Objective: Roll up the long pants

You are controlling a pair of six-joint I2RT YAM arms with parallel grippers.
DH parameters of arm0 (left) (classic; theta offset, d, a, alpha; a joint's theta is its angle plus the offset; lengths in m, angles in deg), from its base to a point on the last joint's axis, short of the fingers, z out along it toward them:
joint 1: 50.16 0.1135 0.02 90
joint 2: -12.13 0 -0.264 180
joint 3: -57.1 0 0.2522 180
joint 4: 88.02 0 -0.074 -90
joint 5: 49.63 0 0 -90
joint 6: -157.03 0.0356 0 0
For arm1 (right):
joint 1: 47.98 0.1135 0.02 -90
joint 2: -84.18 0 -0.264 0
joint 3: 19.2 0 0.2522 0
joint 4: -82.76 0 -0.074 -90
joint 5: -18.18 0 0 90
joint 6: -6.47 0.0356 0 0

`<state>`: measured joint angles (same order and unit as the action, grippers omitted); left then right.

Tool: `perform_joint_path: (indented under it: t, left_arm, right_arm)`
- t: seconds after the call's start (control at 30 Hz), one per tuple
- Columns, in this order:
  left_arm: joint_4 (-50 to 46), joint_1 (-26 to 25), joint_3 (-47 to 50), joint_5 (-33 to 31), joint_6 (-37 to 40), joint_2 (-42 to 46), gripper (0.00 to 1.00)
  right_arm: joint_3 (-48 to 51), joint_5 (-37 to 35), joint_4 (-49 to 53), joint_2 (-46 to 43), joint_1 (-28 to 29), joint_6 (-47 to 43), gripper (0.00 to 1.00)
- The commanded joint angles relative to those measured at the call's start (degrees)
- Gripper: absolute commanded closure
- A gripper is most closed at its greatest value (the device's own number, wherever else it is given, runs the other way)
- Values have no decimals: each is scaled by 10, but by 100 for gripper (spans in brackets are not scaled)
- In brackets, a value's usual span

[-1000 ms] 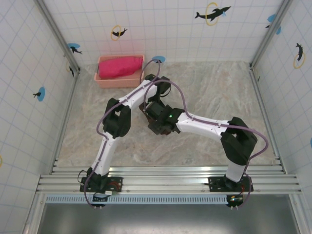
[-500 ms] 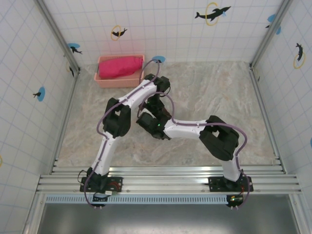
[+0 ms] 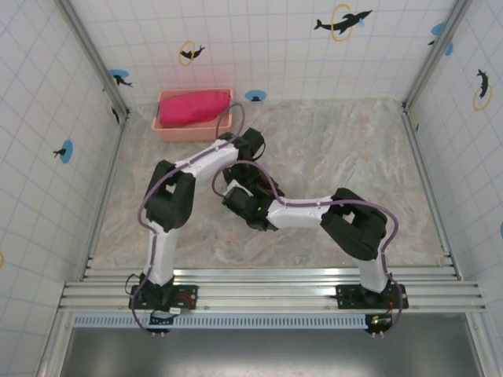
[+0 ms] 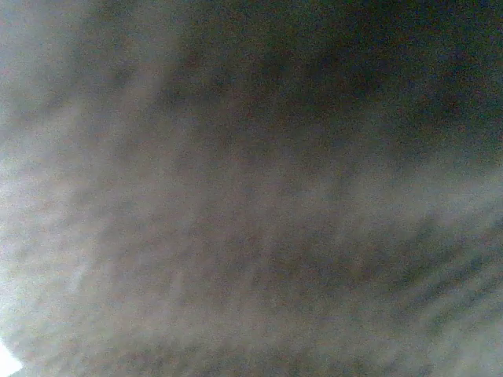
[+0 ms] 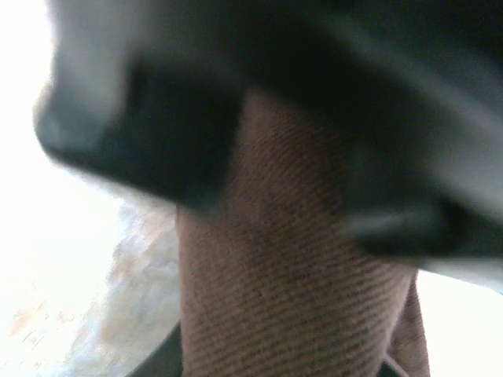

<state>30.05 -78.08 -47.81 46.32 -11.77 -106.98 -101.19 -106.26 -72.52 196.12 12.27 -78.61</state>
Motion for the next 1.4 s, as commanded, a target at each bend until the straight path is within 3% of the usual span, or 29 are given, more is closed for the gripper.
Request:
perform_joint_path:
  t: [0.0, 0.2, 0.33, 0.53, 0.7, 0.97, 1.17, 1.37]
  left_arm:
    - [136, 38, 130, 26, 33, 51, 2]
    - [174, 105, 169, -11, 93, 133, 3]
    - [191, 153, 156, 6, 123, 138, 2]
    - [221, 171, 160, -22, 165, 183, 3]
    - [285, 212, 190, 31, 198, 237, 2]
    - [321, 164, 295, 84, 174, 344, 2]
    - [401, 126, 410, 74, 88, 409, 2]
    - [484, 72, 450, 41, 20, 400, 2]
  right_arm:
    - [64, 177, 114, 32, -64, 41, 100]
    - [77, 252, 137, 9, -87, 25, 100]
    - [79, 279, 150, 1, -98, 15, 100]
    - [71, 339, 173, 0, -123, 5, 100]
    - [42, 366, 213, 7, -140, -14, 100]
    - [14, 442, 218, 21, -175, -1, 100]
    - [-12, 493, 226, 46, -198, 1, 100]
    - [-8, 500, 225, 54, -205, 2, 100]
